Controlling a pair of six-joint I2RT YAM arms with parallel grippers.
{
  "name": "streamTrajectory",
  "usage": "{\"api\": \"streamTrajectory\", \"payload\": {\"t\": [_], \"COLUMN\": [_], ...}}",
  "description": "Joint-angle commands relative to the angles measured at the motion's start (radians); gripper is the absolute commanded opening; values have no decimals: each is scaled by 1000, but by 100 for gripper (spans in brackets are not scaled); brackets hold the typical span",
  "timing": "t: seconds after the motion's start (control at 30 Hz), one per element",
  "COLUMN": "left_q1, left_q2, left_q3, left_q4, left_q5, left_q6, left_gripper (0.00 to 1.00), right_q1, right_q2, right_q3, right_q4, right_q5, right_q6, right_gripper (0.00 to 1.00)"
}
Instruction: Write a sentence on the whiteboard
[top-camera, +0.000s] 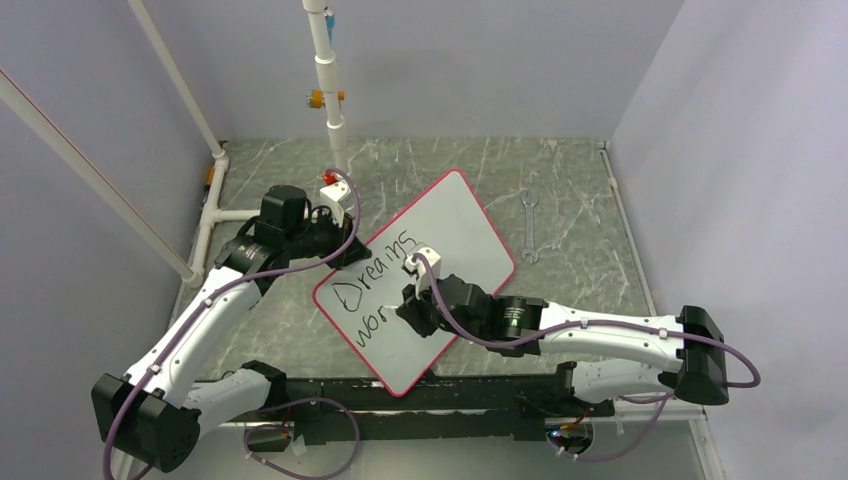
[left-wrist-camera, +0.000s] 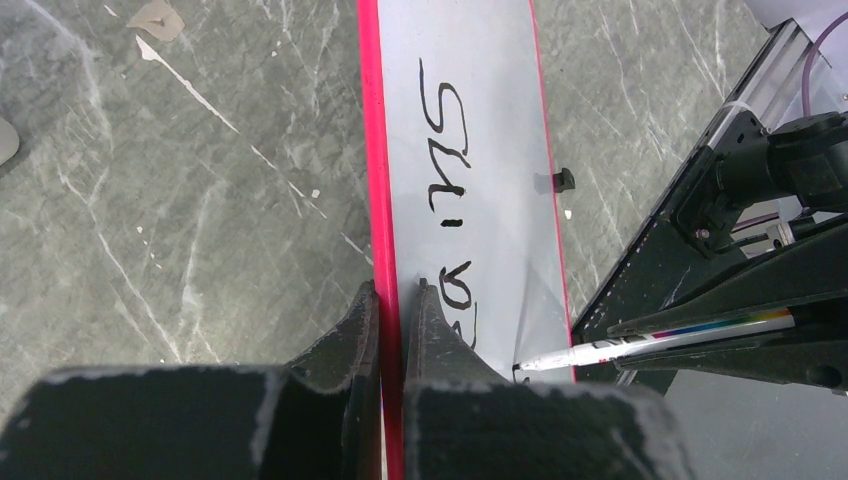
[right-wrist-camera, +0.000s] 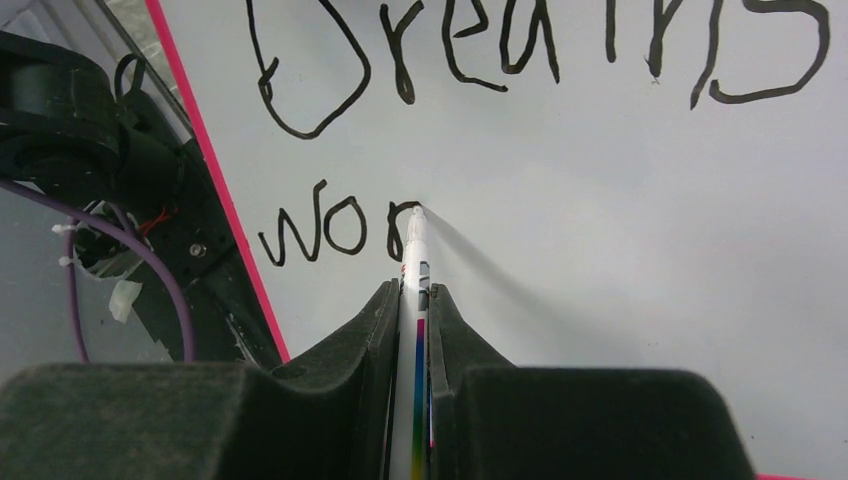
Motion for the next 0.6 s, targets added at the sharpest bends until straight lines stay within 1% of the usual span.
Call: {"api": "streamTrajectory", "payload": {"t": [0.0, 0.23, 0.57], "left_q1": [-8, -8, -7], "left_q2": [-29, -29, -26], "left_q3": [-11, -11, -11], "left_q4": [32, 32, 34], "left_q5": [-11, -11, -9], "left_q6": [102, 101, 101], "left_gripper": [0, 0, 0], "right_q1": [-8, -8, -15], "right_q2": [-19, -82, -67], "right_q3": [50, 32, 7], "right_q4": [-10, 25, 33], "right_q5": [33, 17, 25], "right_q6": [-8, -7, -2], "right_gripper": [0, 0, 0]}}
